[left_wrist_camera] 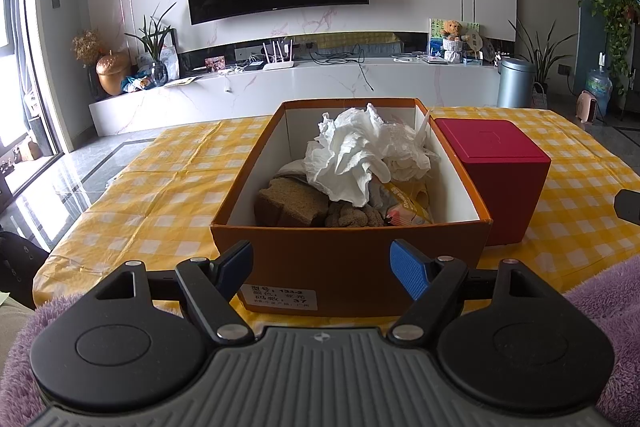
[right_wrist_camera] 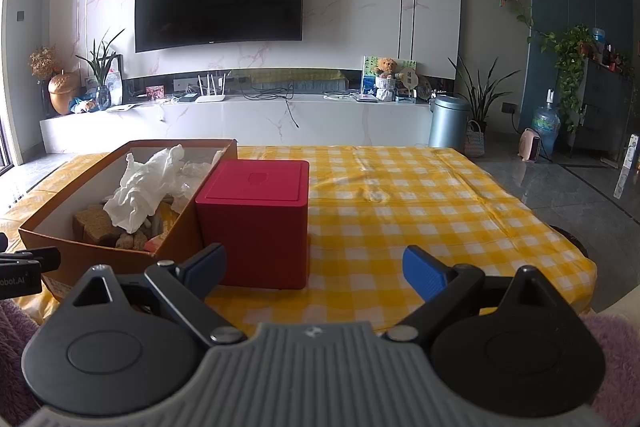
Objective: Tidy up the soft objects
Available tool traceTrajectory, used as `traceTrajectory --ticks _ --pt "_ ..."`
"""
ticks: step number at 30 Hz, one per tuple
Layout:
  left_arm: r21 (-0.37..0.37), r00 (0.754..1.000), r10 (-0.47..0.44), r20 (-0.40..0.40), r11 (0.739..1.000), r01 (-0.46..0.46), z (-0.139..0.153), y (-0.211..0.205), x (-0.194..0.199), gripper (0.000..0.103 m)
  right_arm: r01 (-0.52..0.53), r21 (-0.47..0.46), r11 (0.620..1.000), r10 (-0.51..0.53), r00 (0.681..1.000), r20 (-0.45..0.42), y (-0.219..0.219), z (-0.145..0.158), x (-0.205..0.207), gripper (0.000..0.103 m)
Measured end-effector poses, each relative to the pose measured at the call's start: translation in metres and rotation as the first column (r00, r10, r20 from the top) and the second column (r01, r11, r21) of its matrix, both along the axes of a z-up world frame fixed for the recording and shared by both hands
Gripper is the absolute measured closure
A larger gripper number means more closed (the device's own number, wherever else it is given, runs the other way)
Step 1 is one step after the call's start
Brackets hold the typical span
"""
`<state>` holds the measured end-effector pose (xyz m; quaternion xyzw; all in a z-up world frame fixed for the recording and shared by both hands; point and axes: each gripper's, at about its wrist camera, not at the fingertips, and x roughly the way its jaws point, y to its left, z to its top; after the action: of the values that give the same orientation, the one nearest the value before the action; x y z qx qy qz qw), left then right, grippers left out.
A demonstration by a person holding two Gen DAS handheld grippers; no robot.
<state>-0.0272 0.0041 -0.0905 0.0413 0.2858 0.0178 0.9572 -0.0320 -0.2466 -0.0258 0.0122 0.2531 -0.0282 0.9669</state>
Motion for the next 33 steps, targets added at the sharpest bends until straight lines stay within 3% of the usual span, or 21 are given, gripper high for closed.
traceTrajectory --ticks 33 --pt "-0.016 1.0 0.009 -0.004 1.0 -0.009 -0.0004 0.0008 -0.0032 0.011 0.0 -0.004 1.0 0.0 1.0 -0.002 0.0011 0.0001 -0.0012 0.01"
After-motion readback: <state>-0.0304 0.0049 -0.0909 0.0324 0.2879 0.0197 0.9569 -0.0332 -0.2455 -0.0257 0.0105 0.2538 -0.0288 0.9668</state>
